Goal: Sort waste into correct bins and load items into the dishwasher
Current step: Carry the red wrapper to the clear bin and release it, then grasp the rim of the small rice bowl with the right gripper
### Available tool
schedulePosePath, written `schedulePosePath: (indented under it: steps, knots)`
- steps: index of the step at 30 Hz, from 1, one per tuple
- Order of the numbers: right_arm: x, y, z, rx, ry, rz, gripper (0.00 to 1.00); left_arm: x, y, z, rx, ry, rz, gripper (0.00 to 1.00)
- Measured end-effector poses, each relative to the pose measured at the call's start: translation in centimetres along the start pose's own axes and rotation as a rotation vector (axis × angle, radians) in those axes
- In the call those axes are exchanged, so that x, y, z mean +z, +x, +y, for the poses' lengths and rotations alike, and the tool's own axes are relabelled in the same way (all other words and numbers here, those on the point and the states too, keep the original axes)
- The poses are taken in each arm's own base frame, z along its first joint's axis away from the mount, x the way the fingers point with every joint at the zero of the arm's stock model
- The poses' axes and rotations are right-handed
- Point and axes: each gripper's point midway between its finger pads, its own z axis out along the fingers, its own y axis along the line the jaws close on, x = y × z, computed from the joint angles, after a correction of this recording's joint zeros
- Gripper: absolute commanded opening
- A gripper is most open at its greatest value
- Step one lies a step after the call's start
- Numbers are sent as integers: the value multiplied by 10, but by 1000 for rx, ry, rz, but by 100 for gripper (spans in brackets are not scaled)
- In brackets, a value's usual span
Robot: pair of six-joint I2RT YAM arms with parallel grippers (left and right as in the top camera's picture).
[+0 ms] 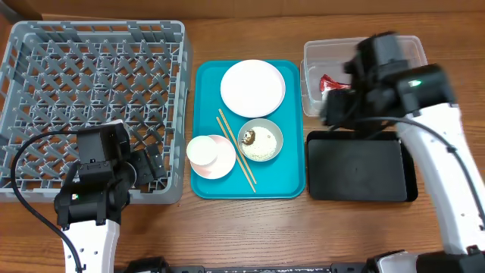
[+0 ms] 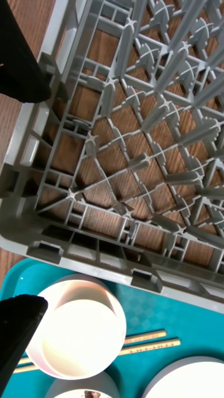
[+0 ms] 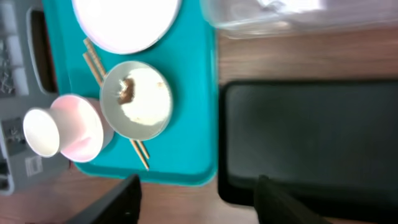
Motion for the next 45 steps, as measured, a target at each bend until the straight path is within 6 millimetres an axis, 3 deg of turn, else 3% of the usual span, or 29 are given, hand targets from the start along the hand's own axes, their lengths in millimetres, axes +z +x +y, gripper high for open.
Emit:
schedulePosePath:
  steps: [2,6,14,21,28,37,45]
  knots:
    - [21,7,23,-76,-25,6,74,0,0,0,0,0,0,100]
    - [56,20,64,-214,-89,-19,73,0,0,0,0,0,0,100]
    - [107,38,105,-430,-168,-78,73,0,0,0,0,0,0,100]
    - [144,53,121,-529,-168,-30,69,0,0,0,0,0,1,100]
    - [180,69,115,-551,-132,57,61,0,0,0,0,0,0,100]
    - [200,83,116,-572,-116,109,55,0,0,0,0,0,1,100]
    - [217,99,123,-630,-79,124,35,0,1,0,0,-1,4,100]
